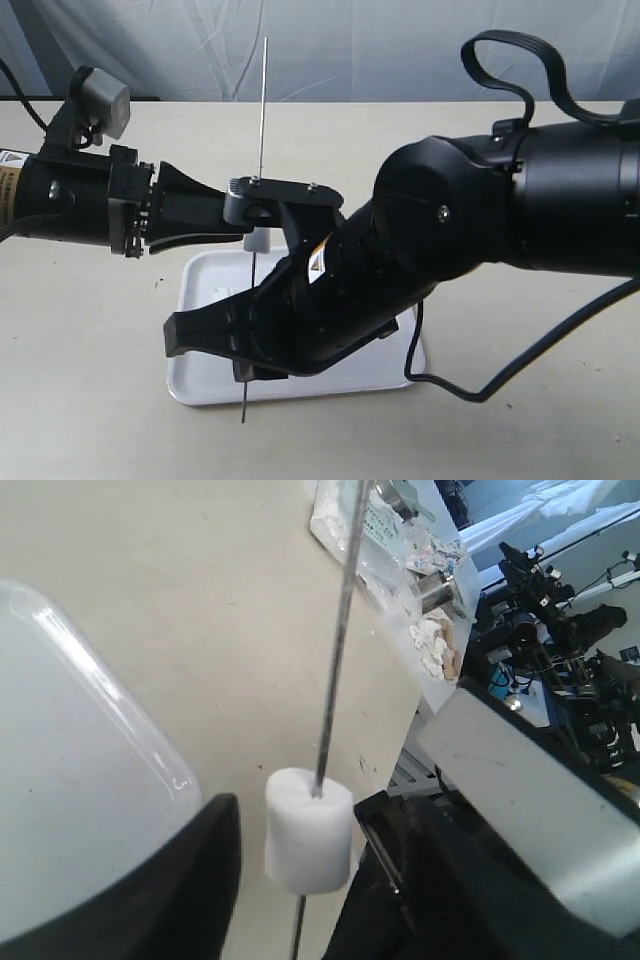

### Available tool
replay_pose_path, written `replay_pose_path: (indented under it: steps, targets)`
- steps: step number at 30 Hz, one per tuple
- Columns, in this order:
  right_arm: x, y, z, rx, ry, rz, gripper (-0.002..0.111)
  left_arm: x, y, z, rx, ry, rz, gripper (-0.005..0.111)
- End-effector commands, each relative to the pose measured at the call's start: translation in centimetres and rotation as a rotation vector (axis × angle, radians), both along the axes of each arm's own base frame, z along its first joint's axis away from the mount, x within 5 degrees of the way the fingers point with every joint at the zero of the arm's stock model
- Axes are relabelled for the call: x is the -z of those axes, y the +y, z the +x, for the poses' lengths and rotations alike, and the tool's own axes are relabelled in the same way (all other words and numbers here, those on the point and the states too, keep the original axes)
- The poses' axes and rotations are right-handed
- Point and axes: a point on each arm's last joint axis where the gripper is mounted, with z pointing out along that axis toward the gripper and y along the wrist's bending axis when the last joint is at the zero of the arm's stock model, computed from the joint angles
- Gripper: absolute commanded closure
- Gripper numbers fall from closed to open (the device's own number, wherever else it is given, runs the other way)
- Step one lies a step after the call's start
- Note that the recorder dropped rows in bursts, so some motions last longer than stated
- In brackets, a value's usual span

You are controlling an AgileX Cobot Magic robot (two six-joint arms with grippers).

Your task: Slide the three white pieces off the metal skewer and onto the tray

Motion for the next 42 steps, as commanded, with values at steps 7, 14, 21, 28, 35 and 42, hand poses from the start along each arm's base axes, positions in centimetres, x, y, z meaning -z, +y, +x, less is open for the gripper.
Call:
replay_pose_path:
  steps: [7, 14, 21, 28, 35, 42]
  targets:
    - [-0.3, 0.2, 0.1, -0.012, -0.003, 0.032, 0.109, -0.4, -2.0, -0.9, 0.059, -0.031, -0.037, 0.059]
    - [-0.3, 0.2, 0.1, -0.018, -0.003, 0.029, 0.109, -0.1, -1.9, -0.8, 0.051, -0.039, -0.004, 0.059]
    - [-0.3, 0.2, 0.1, -0.024, -0.011, 0.024, 0.109, 0.0, -1.9, -0.7, 0.050, -0.042, 0.007, 0.060]
    - [-0.2, 0.1, 0.1, -0.031, -0.015, 0.017, 0.109, 0.0, -1.9, -0.7, 0.049, -0.042, 0.007, 0.079]
    - [0.4, -0.2, -0.1, -0.040, -0.001, -0.012, 0.109, -0.1, -1.9, -0.6, 0.032, -0.047, -0.007, 0.088]
    - [3.5, -0.4, -1.2, -0.055, 0.062, -0.089, 0.109, -0.5, -1.9, 0.0, -0.021, -0.067, -0.033, 0.088]
